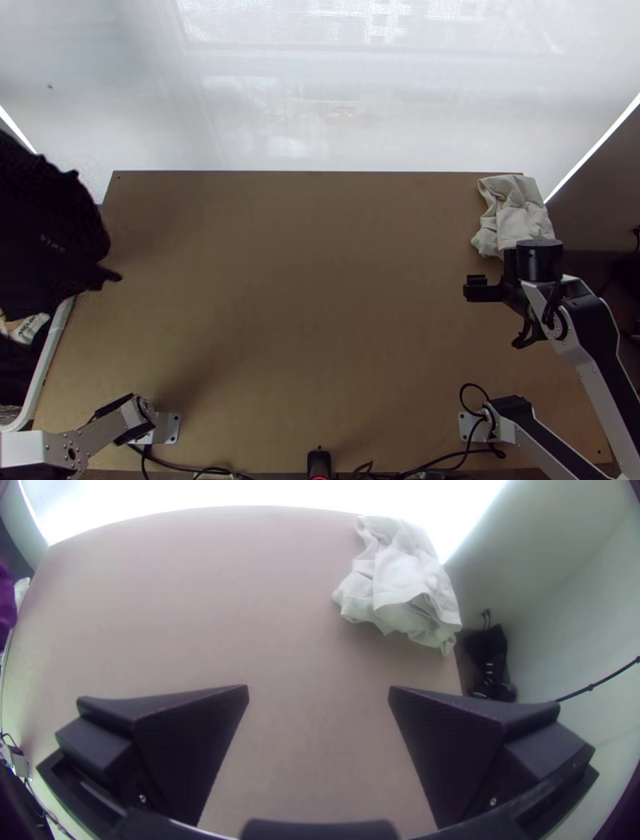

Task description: Fold the t-shirt

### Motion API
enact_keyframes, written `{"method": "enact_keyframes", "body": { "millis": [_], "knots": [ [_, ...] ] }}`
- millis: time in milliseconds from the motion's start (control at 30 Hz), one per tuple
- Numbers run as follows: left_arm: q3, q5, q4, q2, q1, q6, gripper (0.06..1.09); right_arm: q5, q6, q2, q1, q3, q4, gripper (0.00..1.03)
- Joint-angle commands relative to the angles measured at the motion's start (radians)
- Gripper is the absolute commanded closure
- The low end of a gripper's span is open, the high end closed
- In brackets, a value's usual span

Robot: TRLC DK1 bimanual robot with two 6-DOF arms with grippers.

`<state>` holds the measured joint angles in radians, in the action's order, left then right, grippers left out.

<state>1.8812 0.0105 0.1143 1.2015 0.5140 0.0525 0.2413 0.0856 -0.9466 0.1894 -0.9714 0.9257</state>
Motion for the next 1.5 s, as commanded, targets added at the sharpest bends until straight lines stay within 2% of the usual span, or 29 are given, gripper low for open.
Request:
{"method": "enact_keyframes", "body": {
  "millis": [0,300,400,533,767,833,900,1033,1100,1300,1467],
  "knots": [
    [0.114,0.052,-0.117,0.050,-0.261,-0.034,1.05,0.000,-0.001,0.031,-0.013,-0.004,0.035,0.05],
    [0.285,0.094,-0.122,0.173,-0.572,-0.125,1.05,0.000,-0.004,0.085,-0.039,0.011,0.070,0.05],
    [0.285,0.144,-0.105,0.204,-0.735,-0.177,1.05,0.000,-0.004,0.103,-0.051,0.023,0.081,0.05],
    [0.268,0.204,-0.041,0.250,-0.921,-0.183,1.05,0.000,-0.007,0.135,-0.068,0.050,0.090,0.05],
    [0.249,0.302,-0.097,0.351,-1.210,-0.209,1.05,-0.007,-0.017,0.180,-0.085,0.053,0.093,0.05],
    [0.257,0.321,-0.136,0.385,-1.267,-0.229,1.05,-0.062,-0.015,0.183,-0.085,0.045,0.093,0.05],
    [0.294,0.332,-0.143,0.425,-1.307,-0.243,1.05,-0.163,-0.009,0.187,-0.082,0.037,0.091,0.05],
    [0.354,0.348,-0.156,0.486,-1.353,-0.263,1.05,-0.471,0.088,0.174,-0.047,0.028,0.065,0.05],
    [0.354,0.359,-0.173,0.497,-1.367,-0.270,1.05,-0.560,0.108,0.135,-0.001,0.010,0.047,0.05],
    [0.355,0.381,-0.179,0.506,-1.396,-0.315,1.05,-0.568,0.029,-0.050,0.193,-0.078,-0.103,0.05],
    [0.355,0.381,-0.189,0.518,-1.405,-0.385,1.05,-0.542,-0.007,-0.261,0.288,-0.167,-0.269,0.05]
  ]
}}
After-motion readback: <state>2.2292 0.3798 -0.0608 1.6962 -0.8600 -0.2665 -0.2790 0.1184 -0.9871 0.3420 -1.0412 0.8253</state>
